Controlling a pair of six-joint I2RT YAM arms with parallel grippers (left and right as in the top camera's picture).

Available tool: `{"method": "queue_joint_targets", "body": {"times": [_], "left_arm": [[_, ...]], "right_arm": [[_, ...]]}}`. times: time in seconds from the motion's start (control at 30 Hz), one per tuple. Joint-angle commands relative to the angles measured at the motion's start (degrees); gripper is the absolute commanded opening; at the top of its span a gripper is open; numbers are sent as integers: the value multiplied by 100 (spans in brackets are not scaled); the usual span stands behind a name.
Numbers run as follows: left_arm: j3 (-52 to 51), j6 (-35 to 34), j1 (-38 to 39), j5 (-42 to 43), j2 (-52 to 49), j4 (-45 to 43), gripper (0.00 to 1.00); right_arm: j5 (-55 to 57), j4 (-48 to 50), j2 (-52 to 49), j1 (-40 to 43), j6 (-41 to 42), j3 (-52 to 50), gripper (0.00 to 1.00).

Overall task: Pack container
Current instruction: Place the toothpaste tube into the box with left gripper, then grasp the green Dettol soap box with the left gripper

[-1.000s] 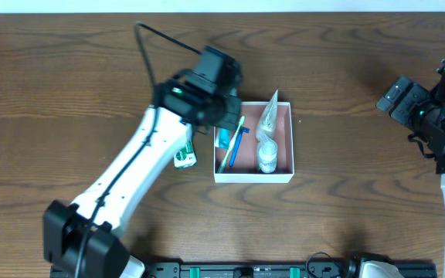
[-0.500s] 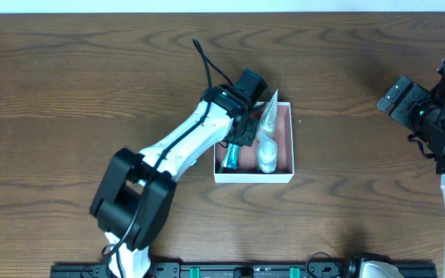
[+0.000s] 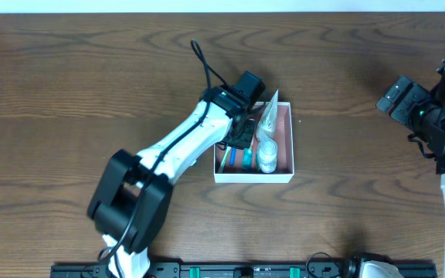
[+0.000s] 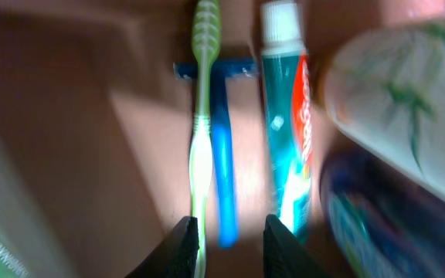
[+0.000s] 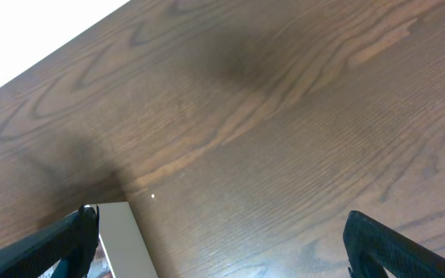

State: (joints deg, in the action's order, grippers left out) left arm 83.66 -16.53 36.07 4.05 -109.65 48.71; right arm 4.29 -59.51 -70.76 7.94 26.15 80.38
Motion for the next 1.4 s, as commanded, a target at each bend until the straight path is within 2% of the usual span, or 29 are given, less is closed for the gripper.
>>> {"method": "queue_joint_targets", "body": {"times": [0.0,0.07,0.23,0.3,0.4,0.53,0.63,0.67,0.97,1.17,1.27,1.37], "left_arm": [[326,-28,-7,-90,793,245,29],[339,-28,-44,-144,1165,319,30],[332,-26,-400,-1209,1904,704,47],[299,-4,-713,-1379,1954,863,50],[79,-4,-1207,-1248,1840,940,54],[-433,-7,-1738,-638,1440,804,56],[-730,-9,-1919,-168,1034,597,63],[-782,-11,-1950,-46,863,538,65],[-793,-184,-1967,50,-142,411,66],[-811,-439,-1965,52,-389,345,66],[-815,-505,-1965,74,-431,240,71],[-848,-522,-1965,155,-470,105,71]], "right_arm": [[-2,-9,20,28,61,15,99],[-2,-9,20,28,61,15,99],[-2,-9,20,28,61,15,99],[-2,-9,20,28,61,15,99],[-2,-9,20,28,61,15,99],[-2,-9,20,28,61,15,99],[-2,-9,20,28,61,15,99],[-2,-9,20,28,61,15,99],[-2,-9,20,28,61,15,99],[-2,-9,20,28,61,15,99],[-2,-9,20,28,61,15,99],[-2,-9,20,28,61,15,99]]}}
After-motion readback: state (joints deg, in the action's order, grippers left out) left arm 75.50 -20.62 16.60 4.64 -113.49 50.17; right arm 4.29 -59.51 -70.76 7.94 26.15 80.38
